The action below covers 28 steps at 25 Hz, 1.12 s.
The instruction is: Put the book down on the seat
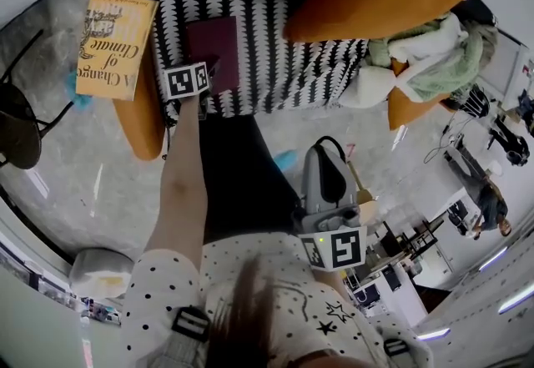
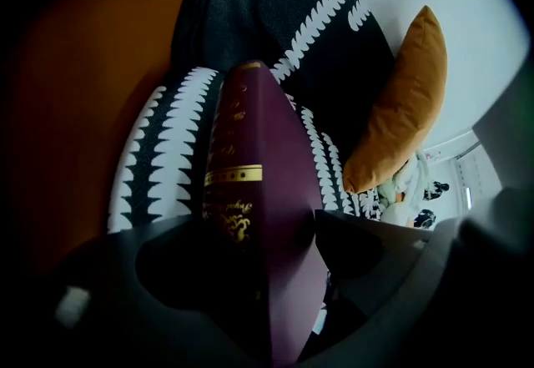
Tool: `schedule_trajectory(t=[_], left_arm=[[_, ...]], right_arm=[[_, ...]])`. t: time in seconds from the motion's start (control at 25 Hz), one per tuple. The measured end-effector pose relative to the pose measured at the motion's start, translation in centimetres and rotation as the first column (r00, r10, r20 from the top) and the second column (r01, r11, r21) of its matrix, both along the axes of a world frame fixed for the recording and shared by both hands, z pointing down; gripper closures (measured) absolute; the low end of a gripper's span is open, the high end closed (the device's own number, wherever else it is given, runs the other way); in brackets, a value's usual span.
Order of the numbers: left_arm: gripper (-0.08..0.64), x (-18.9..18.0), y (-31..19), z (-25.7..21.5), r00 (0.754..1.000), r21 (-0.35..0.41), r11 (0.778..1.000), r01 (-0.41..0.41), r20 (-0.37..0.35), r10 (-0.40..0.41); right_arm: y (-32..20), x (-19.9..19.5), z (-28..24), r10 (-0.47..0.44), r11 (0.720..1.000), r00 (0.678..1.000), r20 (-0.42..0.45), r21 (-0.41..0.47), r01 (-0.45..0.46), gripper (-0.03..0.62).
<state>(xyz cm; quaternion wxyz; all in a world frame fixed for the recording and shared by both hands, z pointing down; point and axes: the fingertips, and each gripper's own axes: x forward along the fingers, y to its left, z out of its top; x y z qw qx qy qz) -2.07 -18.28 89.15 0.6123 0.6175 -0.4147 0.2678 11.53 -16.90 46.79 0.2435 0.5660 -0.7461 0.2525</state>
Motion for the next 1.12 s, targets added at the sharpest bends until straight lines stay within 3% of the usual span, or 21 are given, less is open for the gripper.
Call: schedule_trajectory(t=[0.24, 0.52, 0.8, 1.04, 1.12], left_arm=[[0.159, -3.0, -0.5, 0.3, 0.988, 0.058, 0.997, 0.059, 0.138, -0.066], [0.196, -4.6, -0.7, -1.2, 0.979, 0.095, 0.994, 0.056, 0.192, -0.074], [0.372, -5.4, -1.4, -3.0, 0.962, 0.163, 0.986, 0.033, 0.263, -0.075], [0.565, -6.2, -1.8, -4.5, 0.939, 0.197, 0.98, 0.038, 0.329, -0.102], [0.566, -6.4, -2.0, -5.0, 0.931, 0.215, 0.976, 0.027, 0.35, -0.103]], right_arm=[[0.2, 0.2, 0.2, -0.001, 1.0, 1.0, 0.003, 0.008, 0.001, 0.591], [0.0, -0.1, -0.4, -0.003, 1.0, 1.0, 0.01, 0.029, 0.003, 0.591], [0.1, -0.2, -0.9, -0.004, 0.999, 1.0, 0.015, 0.047, 0.003, 0.592], [0.2, -0.2, -1.7, -0.005, 0.998, 1.0, 0.021, 0.066, 0.004, 0.592], [0.2, -0.4, -1.9, -0.007, 0.997, 1.0, 0.028, 0.073, 0.005, 0.591]])
